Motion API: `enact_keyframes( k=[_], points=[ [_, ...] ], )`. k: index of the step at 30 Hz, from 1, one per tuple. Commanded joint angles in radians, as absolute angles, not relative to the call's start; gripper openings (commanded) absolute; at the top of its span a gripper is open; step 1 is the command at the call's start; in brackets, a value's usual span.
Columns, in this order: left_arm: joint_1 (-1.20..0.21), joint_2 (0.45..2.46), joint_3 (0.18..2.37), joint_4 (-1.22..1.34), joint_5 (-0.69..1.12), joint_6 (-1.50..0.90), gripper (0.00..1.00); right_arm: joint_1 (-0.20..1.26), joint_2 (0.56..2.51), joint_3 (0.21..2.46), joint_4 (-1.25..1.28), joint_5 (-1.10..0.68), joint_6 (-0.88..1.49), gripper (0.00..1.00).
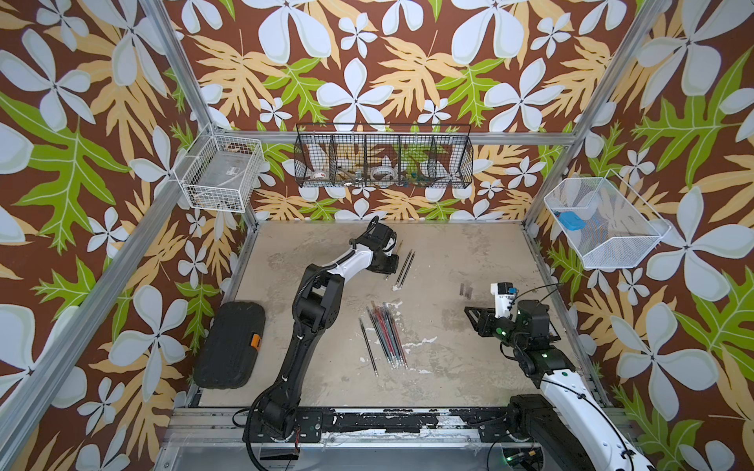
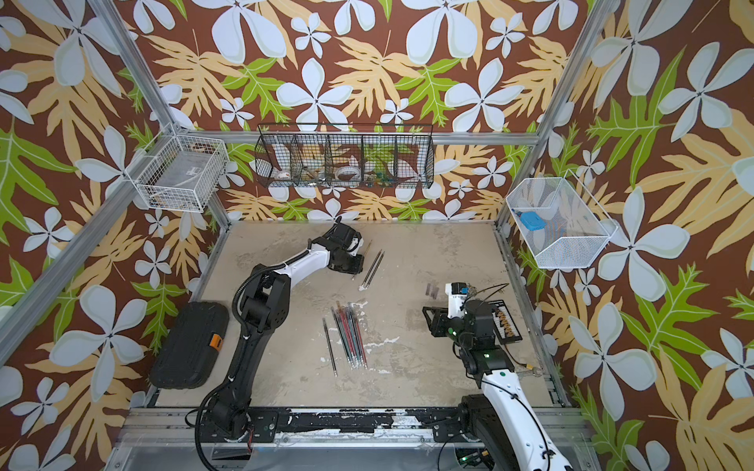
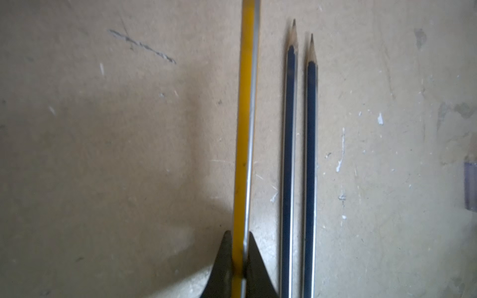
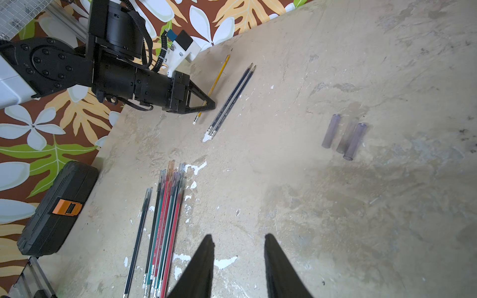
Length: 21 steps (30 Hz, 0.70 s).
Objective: Remove the protective cover of the pencils
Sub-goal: Place the pencil at the center of the board.
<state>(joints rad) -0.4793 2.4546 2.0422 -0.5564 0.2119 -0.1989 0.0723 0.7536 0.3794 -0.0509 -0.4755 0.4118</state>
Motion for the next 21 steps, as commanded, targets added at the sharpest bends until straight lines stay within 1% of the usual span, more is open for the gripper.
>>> enact_keyframes(
  k=[1, 11, 21],
  points=[
    [-0.481, 2.481, 2.058, -0.646, 0.179, -0.201, 0.12, 0.072, 0.747, 0.376, -0.023, -0.491, 0.408, 0.35],
    [-0.503, 2.497, 2.127, -0.678, 0.222, -0.197, 0.19, 0.073, 0.752, 0.374, -0.015, -0.488, 0.407, 0.35],
    [-0.52, 2.464, 2.1, -0.669, 0.261, -0.203, 0.19, 0.073, 0.753, 0.37, -0.014, -0.482, 0.405, 0.35]
  ],
)
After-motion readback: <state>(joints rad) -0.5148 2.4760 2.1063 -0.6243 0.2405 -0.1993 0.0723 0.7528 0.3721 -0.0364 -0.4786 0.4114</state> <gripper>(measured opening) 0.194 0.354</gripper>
